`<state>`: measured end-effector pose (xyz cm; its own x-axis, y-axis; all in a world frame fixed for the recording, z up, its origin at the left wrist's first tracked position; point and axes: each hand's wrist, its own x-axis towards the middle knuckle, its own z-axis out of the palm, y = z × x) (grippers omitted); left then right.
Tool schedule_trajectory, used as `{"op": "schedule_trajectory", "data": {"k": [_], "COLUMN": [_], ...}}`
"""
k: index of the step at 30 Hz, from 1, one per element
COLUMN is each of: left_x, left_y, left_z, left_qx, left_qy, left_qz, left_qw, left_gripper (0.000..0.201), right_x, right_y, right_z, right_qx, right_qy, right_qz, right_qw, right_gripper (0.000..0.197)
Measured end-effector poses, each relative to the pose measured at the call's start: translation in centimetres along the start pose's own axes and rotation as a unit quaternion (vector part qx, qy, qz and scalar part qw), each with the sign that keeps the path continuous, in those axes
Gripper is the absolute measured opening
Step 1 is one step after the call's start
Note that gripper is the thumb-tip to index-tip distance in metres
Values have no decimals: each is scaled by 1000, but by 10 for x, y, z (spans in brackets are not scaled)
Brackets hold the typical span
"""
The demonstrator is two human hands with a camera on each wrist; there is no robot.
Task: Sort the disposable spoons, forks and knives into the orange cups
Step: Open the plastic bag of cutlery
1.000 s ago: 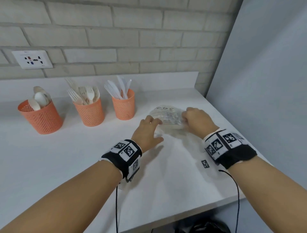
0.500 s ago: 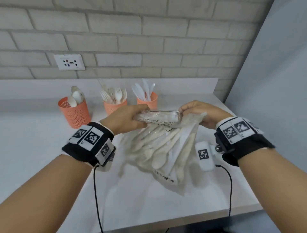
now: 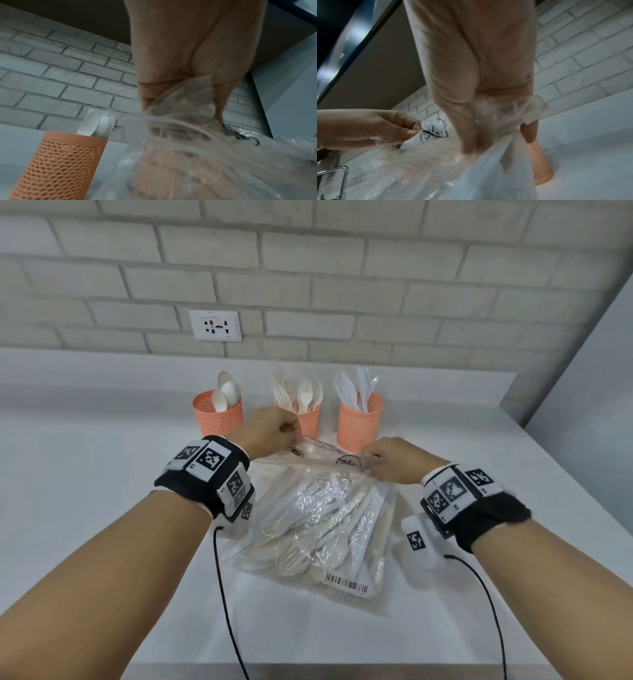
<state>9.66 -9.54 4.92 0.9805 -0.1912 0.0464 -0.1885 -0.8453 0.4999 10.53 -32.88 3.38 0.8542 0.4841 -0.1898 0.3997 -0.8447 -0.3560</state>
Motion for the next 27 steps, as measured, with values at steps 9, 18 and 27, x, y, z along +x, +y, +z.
{"op": "schedule_trajectory", "data": {"k": [9,18,27], "left_x": [-8,9,16], "left_y": [16,10,6], "left_z": [36,60,64], "left_qx": [106,151,156], "left_qy": [0,-78,-61], "left_qz": [124,89,56], "left_qw": [987,981,984], "left_gripper": [50,34,17], "right_x": [1,1,12], "right_y": [6,6,16], "right_z": [5,24,41], "right_qx": [281,-14,-66], "right_qy": [63,-1,40], "right_qz": [8,-14,33], "right_qw": [958,1000,996], "right_gripper": [35,30,20]}}
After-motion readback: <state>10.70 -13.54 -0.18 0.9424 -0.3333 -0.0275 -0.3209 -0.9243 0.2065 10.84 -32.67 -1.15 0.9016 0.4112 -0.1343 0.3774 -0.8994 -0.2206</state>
